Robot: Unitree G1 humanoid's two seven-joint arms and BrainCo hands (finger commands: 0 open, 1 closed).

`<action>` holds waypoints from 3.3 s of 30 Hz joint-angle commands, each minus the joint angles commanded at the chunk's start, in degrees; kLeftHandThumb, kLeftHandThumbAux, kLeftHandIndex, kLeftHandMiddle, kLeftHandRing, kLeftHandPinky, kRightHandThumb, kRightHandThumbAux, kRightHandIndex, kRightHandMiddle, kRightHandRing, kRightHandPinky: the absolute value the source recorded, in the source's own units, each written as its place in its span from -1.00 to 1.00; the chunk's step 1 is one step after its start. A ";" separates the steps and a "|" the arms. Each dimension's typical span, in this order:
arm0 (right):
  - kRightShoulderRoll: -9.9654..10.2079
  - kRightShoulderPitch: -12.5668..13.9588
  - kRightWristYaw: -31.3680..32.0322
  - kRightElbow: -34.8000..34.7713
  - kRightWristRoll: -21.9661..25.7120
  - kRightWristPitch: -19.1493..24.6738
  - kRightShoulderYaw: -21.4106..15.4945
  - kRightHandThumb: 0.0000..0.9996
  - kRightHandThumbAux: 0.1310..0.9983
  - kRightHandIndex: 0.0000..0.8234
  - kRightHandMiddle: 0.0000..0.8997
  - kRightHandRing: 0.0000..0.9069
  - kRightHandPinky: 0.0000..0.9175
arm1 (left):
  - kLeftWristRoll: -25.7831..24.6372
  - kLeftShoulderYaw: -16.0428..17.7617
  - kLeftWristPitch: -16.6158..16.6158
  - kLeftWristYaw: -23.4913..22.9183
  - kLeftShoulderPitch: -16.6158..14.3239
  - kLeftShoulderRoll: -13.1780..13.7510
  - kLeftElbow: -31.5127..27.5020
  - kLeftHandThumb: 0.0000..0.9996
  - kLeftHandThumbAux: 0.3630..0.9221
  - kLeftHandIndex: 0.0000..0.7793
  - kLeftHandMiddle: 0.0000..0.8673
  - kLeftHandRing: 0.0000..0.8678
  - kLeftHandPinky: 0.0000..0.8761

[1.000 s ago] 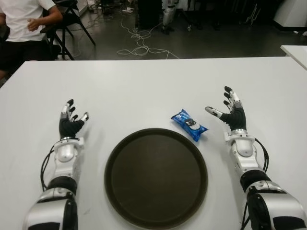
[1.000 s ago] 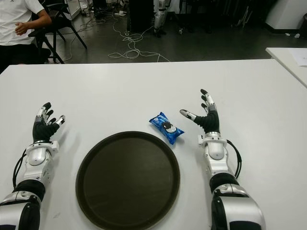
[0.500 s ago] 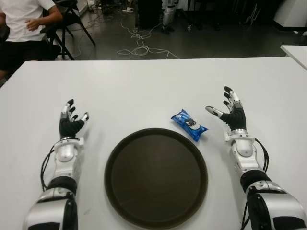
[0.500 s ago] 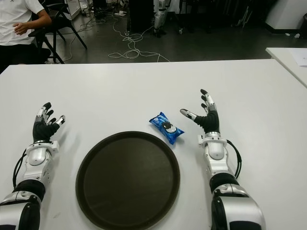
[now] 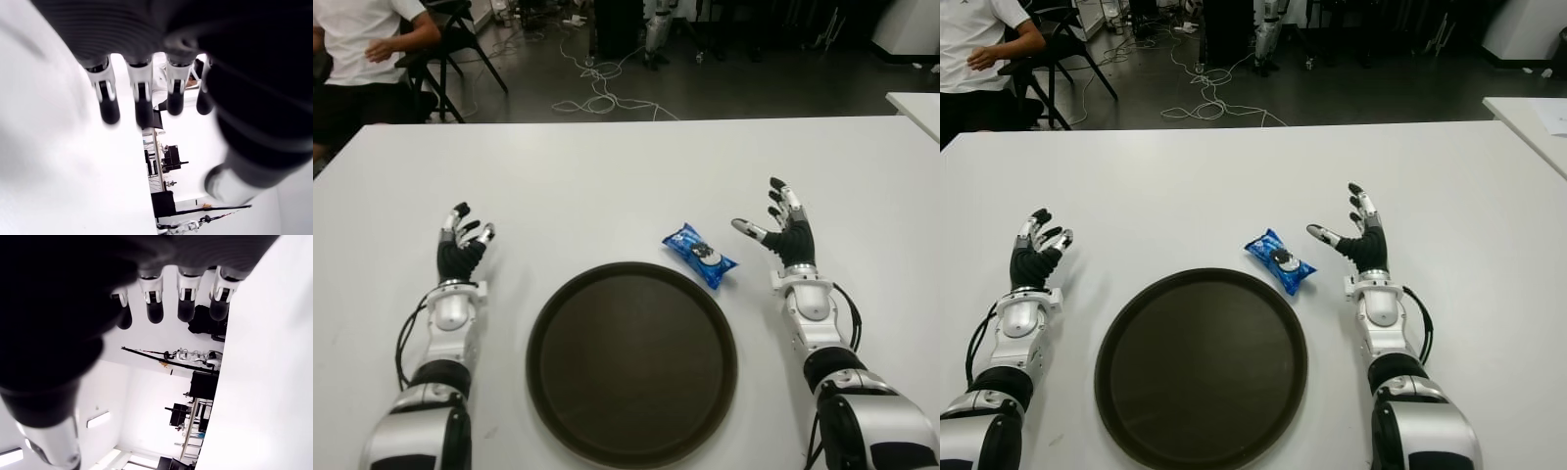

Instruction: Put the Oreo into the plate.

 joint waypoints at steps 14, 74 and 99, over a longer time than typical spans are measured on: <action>-0.05 0.17 -0.94 -0.15 -0.51 -0.34 0.51 -1.00 0.49 -1.00 -1.00 -1.00 -1.00 | 1.29 -0.97 0.74 0.97 -0.14 0.18 -0.11 0.99 0.68 -0.79 -0.85 -0.91 -0.83; -0.20 0.21 -0.36 0.25 -0.37 -0.56 0.73 -1.00 0.51 -1.00 -1.00 -1.00 -1.00 | -0.10 -0.70 1.21 1.80 0.10 -0.59 -0.94 -0.49 0.47 -0.67 -0.68 -0.75 -0.81; 0.12 0.07 -0.04 0.33 0.22 -0.35 0.28 -1.00 0.54 -1.00 -1.00 -1.00 -1.00 | -1.25 1.08 1.01 1.35 -0.77 0.27 0.83 -0.81 0.63 -0.72 -0.74 -0.82 -0.88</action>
